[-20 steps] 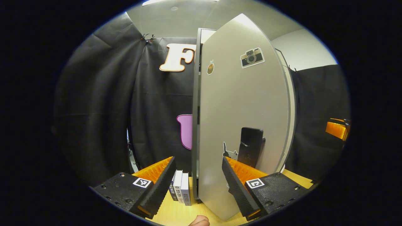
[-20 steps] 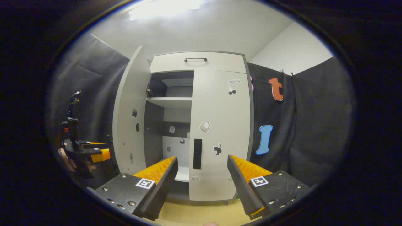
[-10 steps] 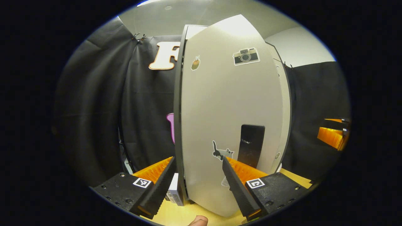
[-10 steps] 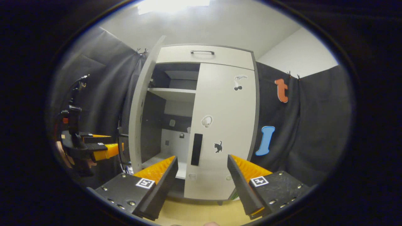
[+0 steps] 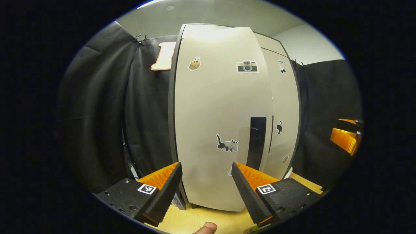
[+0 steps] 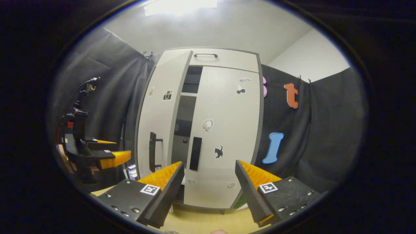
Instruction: Grasp the bottle in the cabinet with the left hand and place it on the coaster, then close the right door with the right hand and the left door with the left hand.
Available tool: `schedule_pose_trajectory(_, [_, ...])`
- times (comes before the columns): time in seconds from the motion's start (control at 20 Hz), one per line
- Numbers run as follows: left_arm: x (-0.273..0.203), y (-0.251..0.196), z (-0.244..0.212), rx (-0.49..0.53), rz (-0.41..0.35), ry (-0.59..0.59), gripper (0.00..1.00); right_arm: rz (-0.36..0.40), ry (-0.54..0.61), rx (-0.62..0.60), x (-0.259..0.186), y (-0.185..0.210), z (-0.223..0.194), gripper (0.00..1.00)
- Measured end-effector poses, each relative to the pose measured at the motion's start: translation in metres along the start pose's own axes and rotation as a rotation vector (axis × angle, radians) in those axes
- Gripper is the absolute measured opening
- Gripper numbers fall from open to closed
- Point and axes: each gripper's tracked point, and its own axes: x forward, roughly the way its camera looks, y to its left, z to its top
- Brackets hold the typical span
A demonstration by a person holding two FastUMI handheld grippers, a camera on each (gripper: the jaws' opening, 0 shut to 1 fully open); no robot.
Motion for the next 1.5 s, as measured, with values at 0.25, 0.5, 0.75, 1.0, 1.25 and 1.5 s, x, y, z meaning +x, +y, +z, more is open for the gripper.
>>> schedule_pose_trajectory(0.25, [-0.017,0.003,0.014,0.006,0.055,-0.029,0.96,0.008,0.004,0.017,-0.005,-0.008,-0.003,0.93])
schedule_pose_trajectory(0.5, [-0.035,0.009,0.019,-0.013,0.113,-0.049,0.96,0.008,-0.003,0.016,-0.008,-0.014,-0.008,0.93])
schedule_pose_trajectory(0.75, [-0.041,0.013,0.016,0.007,0.124,-0.044,0.96,-0.006,0.010,0.049,-0.003,-0.015,-0.020,0.93])
schedule_pose_trajectory(1.0, [-0.041,0.006,0.006,-0.003,0.119,-0.028,0.96,0.001,0.017,0.045,0.002,-0.019,-0.025,0.93])
schedule_pose_trajectory(1.25, [-0.040,-0.010,0.003,-0.032,0.106,-0.023,0.96,-0.014,0.022,0.045,0.002,-0.039,-0.030,0.95])
schedule_pose_trajectory(1.5, [-0.040,-0.026,0.009,-0.033,0.110,-0.027,0.97,-0.026,0.021,0.067,0.000,-0.062,-0.035,0.93])
